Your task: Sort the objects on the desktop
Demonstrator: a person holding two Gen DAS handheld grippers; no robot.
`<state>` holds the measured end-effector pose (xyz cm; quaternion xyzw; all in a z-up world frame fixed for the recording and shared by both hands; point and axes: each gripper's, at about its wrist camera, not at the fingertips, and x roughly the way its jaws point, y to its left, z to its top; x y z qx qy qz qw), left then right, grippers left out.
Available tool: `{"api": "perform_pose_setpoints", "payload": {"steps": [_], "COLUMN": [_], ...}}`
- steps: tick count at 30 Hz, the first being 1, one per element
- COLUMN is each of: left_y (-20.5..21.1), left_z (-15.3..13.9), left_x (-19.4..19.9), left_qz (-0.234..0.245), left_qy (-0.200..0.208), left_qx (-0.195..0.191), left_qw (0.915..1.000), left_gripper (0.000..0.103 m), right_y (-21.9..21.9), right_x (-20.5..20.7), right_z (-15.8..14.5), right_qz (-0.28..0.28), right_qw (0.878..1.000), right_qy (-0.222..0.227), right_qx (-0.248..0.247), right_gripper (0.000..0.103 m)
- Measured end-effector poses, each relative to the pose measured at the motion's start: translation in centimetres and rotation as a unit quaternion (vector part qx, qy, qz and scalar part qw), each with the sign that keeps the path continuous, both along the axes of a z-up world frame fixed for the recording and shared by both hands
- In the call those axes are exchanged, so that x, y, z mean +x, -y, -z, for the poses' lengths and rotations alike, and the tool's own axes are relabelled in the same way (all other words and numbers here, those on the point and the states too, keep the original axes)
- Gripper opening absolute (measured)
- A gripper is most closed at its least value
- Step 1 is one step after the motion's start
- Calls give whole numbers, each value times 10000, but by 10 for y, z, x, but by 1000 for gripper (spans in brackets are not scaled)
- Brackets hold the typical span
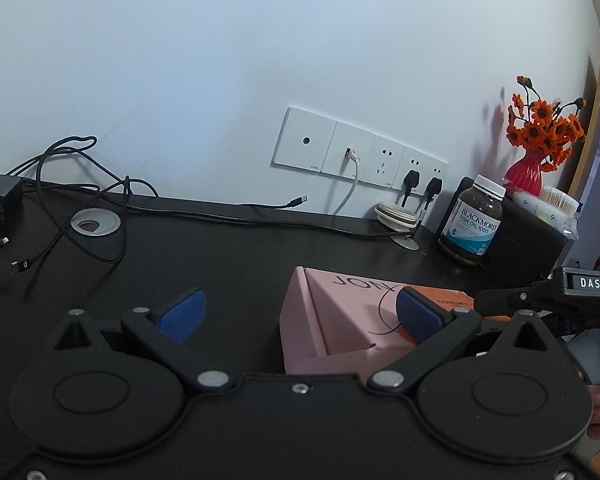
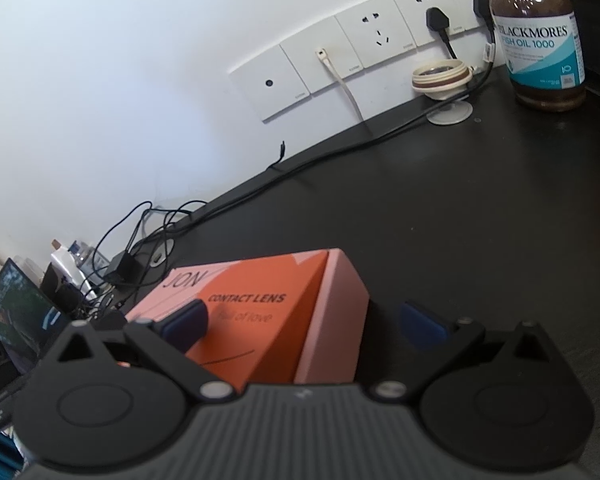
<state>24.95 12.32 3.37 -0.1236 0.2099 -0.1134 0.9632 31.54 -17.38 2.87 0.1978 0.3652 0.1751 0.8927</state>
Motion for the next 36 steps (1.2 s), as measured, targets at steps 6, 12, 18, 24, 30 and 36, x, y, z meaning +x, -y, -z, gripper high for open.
{"api": "perform_pose_setpoints", "payload": {"steps": [6, 12, 18, 24, 30, 36], "left_y": [4, 8, 11, 14, 15, 14], "left_z": [2, 3, 5, 7, 8, 10], "left_x": [1, 0, 1, 1, 1, 3], "left_qz": [119, 181, 212, 219, 228, 258], "left_qy": [-77, -84, -136, -139, -132, -203], "left_qx": [61, 178, 310, 449, 547, 524], "left_qw": [9999, 9996, 9992, 9987, 9982, 9981], "left_gripper": [103, 103, 103, 103, 103, 103], "right_y": [-3, -3, -3, -8, -8, -12], "right_x": [-9, -13, -16, -20, -21, -24], "right_z": [-2, -2, 0, -1, 1, 2], "right_qz": [-89, -125, -140, -183, -201, -233], "right_qw": [9996, 9994, 9992, 9979, 9975, 9958], "right_qy": [127, 133, 115, 226, 259, 411], "right_qx": [-237, -290, -363, -582, -622, -782], "right_gripper": [102, 102, 102, 102, 102, 102]}}
